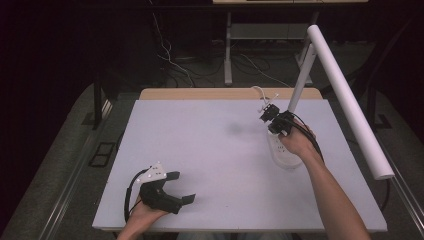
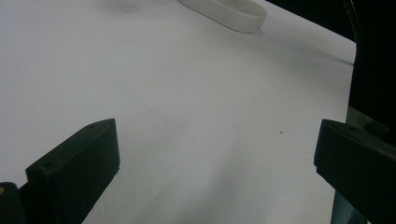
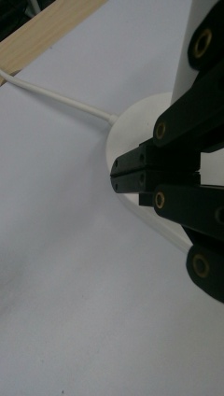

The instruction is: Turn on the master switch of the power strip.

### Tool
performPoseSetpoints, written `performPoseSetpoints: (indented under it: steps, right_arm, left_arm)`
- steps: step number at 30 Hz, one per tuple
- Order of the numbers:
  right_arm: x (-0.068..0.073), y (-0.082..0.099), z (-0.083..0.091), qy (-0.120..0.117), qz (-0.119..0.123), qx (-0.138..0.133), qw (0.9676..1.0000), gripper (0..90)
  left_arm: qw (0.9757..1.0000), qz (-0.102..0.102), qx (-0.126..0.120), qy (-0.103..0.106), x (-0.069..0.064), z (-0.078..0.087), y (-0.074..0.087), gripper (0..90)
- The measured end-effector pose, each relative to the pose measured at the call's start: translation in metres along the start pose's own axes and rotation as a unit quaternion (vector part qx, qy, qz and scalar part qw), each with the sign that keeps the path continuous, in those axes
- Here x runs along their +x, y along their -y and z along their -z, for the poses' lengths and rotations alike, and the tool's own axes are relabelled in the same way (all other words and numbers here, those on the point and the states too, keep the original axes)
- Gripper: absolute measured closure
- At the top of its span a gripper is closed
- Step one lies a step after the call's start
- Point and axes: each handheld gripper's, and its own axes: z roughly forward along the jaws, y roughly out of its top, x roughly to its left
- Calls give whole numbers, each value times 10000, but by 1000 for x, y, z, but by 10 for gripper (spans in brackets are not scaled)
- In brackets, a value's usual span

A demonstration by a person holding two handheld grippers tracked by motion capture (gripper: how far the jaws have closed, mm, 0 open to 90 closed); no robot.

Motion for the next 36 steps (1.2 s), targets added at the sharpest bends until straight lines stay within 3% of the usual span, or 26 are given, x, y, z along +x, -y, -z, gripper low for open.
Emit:
performPoseSetpoints:
  steps: [14,36]
  right_arm:
    - [-7,1,-9,-26,-227,190,9996,891]
    - [-7,2,-17,-10,-247,340,9991,894]
  left_arm:
    - [10000,-28,8,-1,1,0,0,0]
    - [10000,-43,20,-3,1,1,0,0]
